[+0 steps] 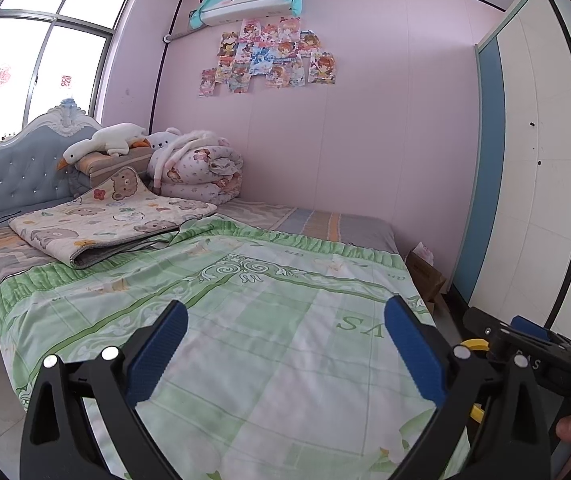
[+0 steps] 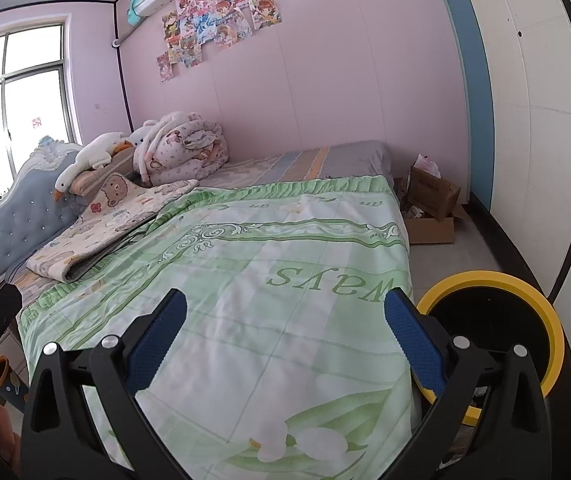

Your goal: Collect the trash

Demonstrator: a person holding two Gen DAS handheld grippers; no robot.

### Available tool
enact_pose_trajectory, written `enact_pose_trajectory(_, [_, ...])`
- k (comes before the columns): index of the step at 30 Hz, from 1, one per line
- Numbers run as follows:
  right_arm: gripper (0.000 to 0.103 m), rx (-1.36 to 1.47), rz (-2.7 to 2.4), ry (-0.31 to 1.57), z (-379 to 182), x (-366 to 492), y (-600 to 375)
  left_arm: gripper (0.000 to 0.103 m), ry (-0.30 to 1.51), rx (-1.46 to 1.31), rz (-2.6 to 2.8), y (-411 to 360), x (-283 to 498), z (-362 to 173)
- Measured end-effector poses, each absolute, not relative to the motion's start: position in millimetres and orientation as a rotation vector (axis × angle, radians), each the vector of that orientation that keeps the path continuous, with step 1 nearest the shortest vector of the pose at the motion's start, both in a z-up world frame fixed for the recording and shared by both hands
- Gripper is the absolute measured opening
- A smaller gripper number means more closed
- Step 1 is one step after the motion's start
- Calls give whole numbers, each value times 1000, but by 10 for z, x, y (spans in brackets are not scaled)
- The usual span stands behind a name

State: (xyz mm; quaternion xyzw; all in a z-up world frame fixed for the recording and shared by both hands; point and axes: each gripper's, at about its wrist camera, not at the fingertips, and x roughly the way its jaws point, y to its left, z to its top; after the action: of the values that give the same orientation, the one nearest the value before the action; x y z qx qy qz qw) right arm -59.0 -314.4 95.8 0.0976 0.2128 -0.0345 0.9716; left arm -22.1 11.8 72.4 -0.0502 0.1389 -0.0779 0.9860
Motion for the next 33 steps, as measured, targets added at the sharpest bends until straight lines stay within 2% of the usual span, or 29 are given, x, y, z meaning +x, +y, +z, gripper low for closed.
enact_pose_trajectory(33, [95,214,-87,443,882,-597,-3173,95,309,-97,-184,157,-212,673])
